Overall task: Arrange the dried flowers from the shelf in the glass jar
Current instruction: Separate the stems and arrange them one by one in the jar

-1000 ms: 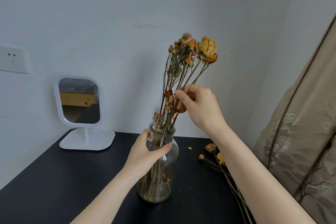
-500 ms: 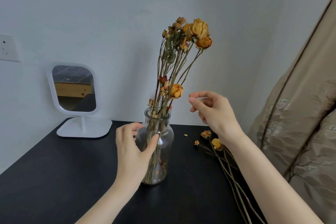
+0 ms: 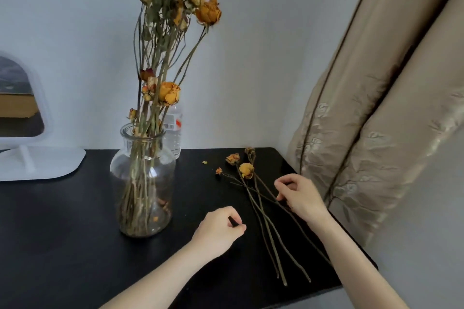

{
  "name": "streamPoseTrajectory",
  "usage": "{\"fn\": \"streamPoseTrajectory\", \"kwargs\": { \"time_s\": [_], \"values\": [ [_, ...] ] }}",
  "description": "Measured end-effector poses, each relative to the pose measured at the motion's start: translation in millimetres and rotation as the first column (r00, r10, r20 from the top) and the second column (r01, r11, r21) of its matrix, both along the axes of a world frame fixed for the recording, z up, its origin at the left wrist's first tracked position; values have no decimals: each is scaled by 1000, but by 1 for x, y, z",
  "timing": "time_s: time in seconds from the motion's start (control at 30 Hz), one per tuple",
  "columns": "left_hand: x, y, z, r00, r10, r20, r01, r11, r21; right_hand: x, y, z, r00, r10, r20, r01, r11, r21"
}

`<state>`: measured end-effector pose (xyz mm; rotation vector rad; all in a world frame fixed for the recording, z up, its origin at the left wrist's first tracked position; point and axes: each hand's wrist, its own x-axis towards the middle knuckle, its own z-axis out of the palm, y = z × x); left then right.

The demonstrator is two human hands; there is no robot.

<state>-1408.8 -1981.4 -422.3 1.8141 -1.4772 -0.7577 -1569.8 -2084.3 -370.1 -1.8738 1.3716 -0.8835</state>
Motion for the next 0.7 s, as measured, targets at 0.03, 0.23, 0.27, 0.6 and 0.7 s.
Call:
{"fn": "streamPoseTrajectory", "kwargs": {
  "time_s": [0.03,0.23,0.27,0.6,0.7],
  "values": [
    [-4,-9,-1,1000,12,6,-12,1000,19,-7,-3,-5,997,-8,-83,8,1000,-8],
    [-21,-43,-3,995,97,23,-98,994,44,-28,-16,-22,884,-16,-467,39,998,39],
    [-24,-45,-2,995,102,21,-103,994,42,-27,-18,-23,862,-17,-506,48,998,47],
    [-34,-57,-5,993,120,12,-120,992,25,-22,-25,-28,840,-10,-543,46,998,52],
    [-35,-60,-4,990,139,9,-139,990,15,-23,-26,-29,880,-9,-475,45,997,65]
  ]
}}
